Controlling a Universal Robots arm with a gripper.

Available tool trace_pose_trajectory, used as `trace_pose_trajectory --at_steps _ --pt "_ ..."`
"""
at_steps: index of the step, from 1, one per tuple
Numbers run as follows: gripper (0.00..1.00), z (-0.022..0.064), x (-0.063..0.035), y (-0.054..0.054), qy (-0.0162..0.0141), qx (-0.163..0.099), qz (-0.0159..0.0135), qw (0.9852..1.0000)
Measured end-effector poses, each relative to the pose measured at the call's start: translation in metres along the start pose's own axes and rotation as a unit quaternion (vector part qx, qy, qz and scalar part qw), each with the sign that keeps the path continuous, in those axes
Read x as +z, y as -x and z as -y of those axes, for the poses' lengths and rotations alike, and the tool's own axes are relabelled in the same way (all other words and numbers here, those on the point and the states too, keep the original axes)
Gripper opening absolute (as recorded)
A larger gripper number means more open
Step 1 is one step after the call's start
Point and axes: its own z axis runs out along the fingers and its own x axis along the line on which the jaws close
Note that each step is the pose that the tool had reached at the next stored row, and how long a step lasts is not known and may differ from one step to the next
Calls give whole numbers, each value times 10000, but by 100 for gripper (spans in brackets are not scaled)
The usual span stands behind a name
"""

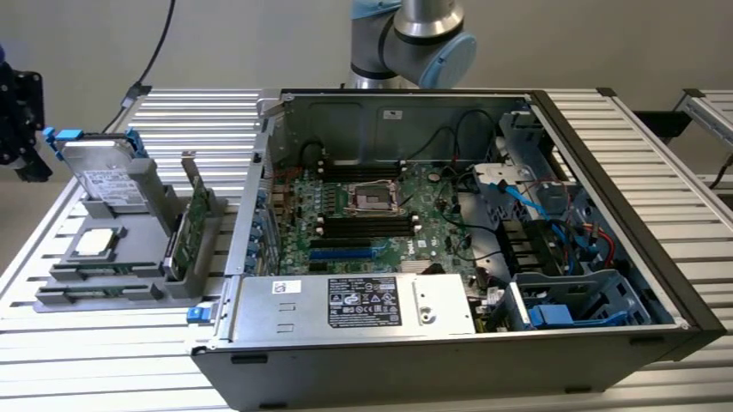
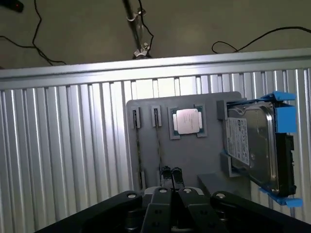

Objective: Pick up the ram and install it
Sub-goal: 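Pick up the ram and move it above insertion slot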

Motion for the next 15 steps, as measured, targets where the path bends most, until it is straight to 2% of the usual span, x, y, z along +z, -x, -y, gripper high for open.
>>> trace_pose_trajectory --at_steps 3,6,12,14,15 --pt "10 0 6 0 3 -272 -15 9996" --pt "10 0 9 0 5 -533 -27 9986" --pt "11 0 9 0 5 -546 -29 9985" --pt "24 0 9 0 6 -546 -29 9985" --pt "24 1 14 -1 5 -546 -28 9985"
